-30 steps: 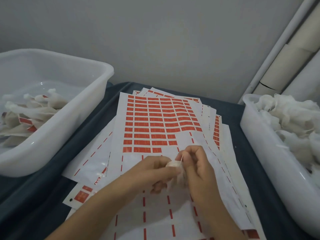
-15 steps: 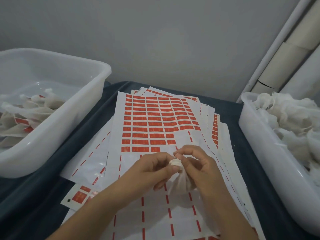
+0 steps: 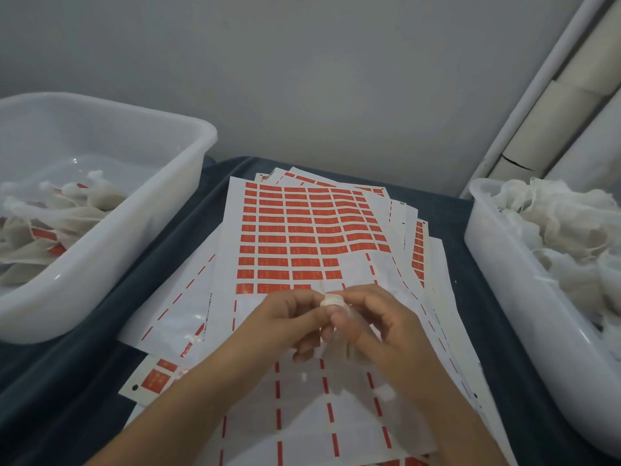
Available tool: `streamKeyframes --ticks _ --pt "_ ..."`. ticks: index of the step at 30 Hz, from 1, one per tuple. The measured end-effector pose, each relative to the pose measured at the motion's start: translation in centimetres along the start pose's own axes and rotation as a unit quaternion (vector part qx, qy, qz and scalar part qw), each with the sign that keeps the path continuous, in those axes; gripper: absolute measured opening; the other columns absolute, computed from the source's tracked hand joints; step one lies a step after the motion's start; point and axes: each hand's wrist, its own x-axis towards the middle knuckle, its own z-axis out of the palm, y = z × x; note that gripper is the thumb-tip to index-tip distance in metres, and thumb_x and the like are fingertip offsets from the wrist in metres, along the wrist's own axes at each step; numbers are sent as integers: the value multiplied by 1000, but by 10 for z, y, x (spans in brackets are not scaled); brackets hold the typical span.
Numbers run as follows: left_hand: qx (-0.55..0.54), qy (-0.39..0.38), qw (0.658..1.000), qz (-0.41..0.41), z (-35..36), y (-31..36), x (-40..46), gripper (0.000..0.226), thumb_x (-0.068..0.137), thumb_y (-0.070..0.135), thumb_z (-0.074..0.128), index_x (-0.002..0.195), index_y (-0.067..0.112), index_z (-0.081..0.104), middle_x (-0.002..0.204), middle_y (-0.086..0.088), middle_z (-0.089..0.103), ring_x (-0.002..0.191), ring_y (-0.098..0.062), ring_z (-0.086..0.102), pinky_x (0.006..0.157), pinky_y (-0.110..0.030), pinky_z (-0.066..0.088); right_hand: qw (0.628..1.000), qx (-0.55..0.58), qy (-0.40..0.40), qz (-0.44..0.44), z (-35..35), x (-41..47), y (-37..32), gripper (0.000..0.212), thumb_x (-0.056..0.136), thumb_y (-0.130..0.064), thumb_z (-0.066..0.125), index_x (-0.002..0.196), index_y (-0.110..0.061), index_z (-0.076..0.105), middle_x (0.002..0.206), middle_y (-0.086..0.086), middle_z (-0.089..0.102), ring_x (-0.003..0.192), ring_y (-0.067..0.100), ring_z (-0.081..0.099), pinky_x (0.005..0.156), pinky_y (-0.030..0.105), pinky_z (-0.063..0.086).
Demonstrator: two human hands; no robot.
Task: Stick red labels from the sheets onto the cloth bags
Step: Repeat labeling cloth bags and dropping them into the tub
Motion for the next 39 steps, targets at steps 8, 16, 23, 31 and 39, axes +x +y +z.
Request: streamKeyframes --ticks 8,16,23,31,39 --pt "84 67 992 72 5 1 -1 24 63 42 59 74 21 62 62 12 68 34 -5 48 43 -15 48 997 -4 20 68 -3 0 -2 20 65 -46 58 84 -41 59 86 -26 64 91 -10 56 71 0 43" --pt "52 90 990 100 2 3 0 33 63 40 63 82 16 49 51 3 62 33 -11 47 38 -17 43 987 80 -27 138 -4 -2 -13 23 63 -47 58 76 -29 64 76 -18 66 76 -4 61 61 3 45" --pt "-179 -14 984 14 -1 6 -2 42 62 36 67 93 14 50 47 0 54 38 -6 47 37 -14 35 885 377 -55 269 9 -11 -15 37 51 -47 70 80 -24 72 72 -9 71 67 6 68 62 17 54" --pt "-128 91 988 0 2 2 1 44 64 55 65 104 43 51 94 20 62 70 -8 63 53 -13 46 945 231 65 223 12 0 -10 19 72 -43 59 79 -26 64 74 -24 66 73 -8 61 59 5 49" --pt "191 128 959 166 10 -9 0 31 70 61 38 73 35 55 72 30 59 77 7 56 64 -6 45 977 142 93 126 17 -1 -1 30 69 -46 53 91 -29 63 86 -23 68 87 -1 64 65 5 48"
